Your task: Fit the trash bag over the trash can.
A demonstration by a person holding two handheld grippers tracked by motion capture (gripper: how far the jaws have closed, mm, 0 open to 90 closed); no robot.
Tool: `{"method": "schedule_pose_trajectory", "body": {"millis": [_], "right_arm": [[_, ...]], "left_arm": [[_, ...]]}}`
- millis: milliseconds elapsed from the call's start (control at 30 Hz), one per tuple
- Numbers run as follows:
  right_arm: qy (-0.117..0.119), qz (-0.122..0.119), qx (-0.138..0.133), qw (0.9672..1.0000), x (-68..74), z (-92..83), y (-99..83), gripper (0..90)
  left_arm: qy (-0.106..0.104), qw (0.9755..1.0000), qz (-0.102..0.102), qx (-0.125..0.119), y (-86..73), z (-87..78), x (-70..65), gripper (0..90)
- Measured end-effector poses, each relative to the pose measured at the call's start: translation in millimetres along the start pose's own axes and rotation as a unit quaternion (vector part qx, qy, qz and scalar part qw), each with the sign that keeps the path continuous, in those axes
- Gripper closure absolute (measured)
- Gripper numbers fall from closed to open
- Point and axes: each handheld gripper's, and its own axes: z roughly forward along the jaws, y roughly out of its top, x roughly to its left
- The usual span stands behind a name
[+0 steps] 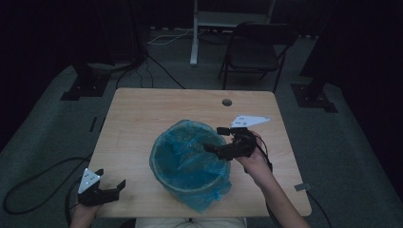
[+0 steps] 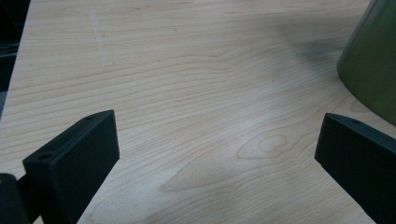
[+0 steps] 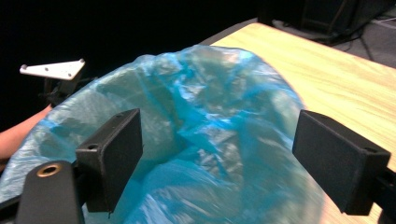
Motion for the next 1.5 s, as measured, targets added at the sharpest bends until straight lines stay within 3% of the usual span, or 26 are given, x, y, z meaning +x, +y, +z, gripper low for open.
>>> {"method": "schedule_pose_trajectory", "body": {"millis": [267,533,667,800,900,967,1233,1400,1500], "right_arm": [[-0.031,0.018,-0.04,0.9986,-14.2,-20.5,-16.2,15.6],[-0.074,0.021,-0.086,0.9933,-24.2,-36.6,-35.4,15.6],[-0.116,0.045,-0.102,0.987,-35.5,-47.5,-58.4,15.5],[-0.153,0.061,-0.12,0.979,-43.9,-57.2,-78.4,15.6],[-0.169,0.079,-0.129,0.974,-50.9,-63.2,-93.1,15.6],[-0.182,0.086,-0.12,0.9722,-56.1,-65.1,-103.0,15.5],[-0.251,0.117,-0.094,0.9563,-77.6,-69.3,-151.2,15.5],[-0.275,0.138,-0.087,0.9474,-88.2,-71.9,-179.0,15.5],[-0.286,0.142,-0.078,0.9445,-92.8,-75.2,-191.6,15.5]], "left_arm": [[0.0,1.0,0.002,0.0,0.1,-0.4,-1.5,0.4],[-0.007,0.9999,0.007,0.007,0.0,-0.7,-3.7,0.4],[-0.01,0.9998,0.015,0.01,0.1,-3.3,-4.9,0.4],[-0.012,0.9999,0.007,0.007,-0.3,-7.5,-3.3,0.4],[-0.013,0.9999,0.008,0.006,-0.6,-10.7,-2.8,0.4],[-0.014,0.9998,0.012,0.01,-1.0,-12.3,-2.6,0.4],[-0.017,0.9995,0.014,0.021,-7.5,-17.1,-2.7,0.4],[-0.017,0.9996,0.007,0.022,-9.4,-19.2,-3.0,0.4],[-0.015,0.9996,0.003,0.022,-10.6,-19.3,-3.0,0.4]]}}
